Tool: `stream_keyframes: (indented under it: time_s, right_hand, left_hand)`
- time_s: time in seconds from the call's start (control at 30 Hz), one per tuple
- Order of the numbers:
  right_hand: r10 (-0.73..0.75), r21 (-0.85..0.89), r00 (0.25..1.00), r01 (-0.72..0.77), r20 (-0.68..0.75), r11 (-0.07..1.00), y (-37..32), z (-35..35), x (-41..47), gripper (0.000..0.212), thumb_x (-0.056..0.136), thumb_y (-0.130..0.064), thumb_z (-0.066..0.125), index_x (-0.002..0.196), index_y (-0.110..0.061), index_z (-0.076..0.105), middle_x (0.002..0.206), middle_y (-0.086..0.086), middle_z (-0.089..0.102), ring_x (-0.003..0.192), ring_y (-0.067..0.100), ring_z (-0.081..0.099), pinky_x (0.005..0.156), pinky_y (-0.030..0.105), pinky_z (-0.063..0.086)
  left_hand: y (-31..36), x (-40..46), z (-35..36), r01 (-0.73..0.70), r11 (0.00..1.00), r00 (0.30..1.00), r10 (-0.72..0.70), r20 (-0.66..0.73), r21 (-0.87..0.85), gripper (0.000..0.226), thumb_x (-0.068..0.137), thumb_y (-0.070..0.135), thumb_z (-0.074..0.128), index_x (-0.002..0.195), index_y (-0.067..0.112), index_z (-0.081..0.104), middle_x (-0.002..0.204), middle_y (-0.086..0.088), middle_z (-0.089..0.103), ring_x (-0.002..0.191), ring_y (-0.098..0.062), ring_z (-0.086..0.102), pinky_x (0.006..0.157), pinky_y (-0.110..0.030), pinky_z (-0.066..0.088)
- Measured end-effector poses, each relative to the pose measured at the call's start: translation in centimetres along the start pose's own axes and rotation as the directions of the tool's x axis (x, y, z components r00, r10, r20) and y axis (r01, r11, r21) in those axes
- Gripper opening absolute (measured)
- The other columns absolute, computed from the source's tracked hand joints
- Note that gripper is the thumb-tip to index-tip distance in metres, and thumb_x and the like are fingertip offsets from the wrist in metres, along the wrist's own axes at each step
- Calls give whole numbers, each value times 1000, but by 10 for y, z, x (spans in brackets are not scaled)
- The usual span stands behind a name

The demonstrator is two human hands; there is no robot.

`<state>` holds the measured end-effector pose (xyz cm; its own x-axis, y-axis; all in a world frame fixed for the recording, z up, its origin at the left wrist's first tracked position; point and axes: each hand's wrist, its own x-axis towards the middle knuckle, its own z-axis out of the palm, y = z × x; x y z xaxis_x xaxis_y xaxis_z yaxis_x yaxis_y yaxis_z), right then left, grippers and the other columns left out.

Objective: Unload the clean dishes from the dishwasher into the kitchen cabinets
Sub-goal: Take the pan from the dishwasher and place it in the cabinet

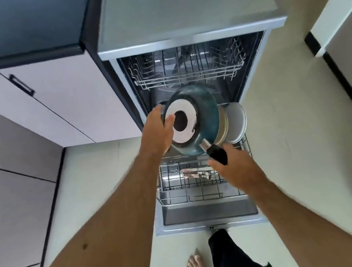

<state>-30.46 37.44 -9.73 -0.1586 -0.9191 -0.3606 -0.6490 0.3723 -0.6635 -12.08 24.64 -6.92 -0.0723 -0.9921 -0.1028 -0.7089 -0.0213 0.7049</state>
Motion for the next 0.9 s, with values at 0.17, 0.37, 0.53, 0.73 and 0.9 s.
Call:
stream_keyframes:
  time_s: [0.17, 0.37, 0.53, 0.73, 0.9]
  right_hand:
    - [-81, -65, 993, 87, 92, 994, -37, -16, -45, 33, 90, -47, 66, 114, -29, 53, 94, -3, 66, 82, 12, 62, 66, 30, 48]
    - [-218, -132, 967, 235, 132, 963, -97, -42, -86, 23, 91, -41, 62, 105, -24, 53, 87, 0, 65, 74, 14, 64, 67, 36, 56]
    - [-368, -240, 918, 393, 145, 888, -139, -56, -90, 23, 94, -44, 58, 96, -21, 51, 78, -2, 65, 69, 16, 62, 63, 34, 51]
    - [-533, -287, 830, 558, 168, 779, -186, -68, -71, 32, 95, -53, 52, 105, -23, 52, 80, -4, 68, 66, 11, 63, 57, 26, 49]
    - [-638, -340, 732, 678, 238, 652, -228, -64, -57, 37, 97, -52, 49, 120, -22, 49, 83, -4, 66, 67, 10, 63, 62, 25, 52]
  left_hand:
    - [1, -44, -44, 50, 998, 996, -53, -69, -42, 55, 99, 51, 40, 144, 20, 42, 142, -7, 52, 130, -25, 49, 109, -46, 41]
    - [-4, -94, -121, 47, 997, 983, -57, -173, -64, 60, 94, 61, 39, 142, 25, 41, 138, -6, 54, 125, -28, 52, 105, -48, 44]
    - [-8, -114, -173, 10, 993, 962, -42, -271, -119, 44, 99, 52, 44, 134, 25, 47, 117, 8, 55, 108, -19, 56, 86, -32, 45]
    - [6, -119, -228, -5, 964, 899, -112, -423, -265, 47, 99, 47, 47, 142, 27, 45, 119, 13, 52, 108, -13, 52, 93, -28, 43]
    - [-2, -127, -262, 42, 958, 794, -203, -572, -283, 52, 96, 53, 51, 142, 29, 47, 133, 0, 58, 122, -21, 54, 101, -33, 41]
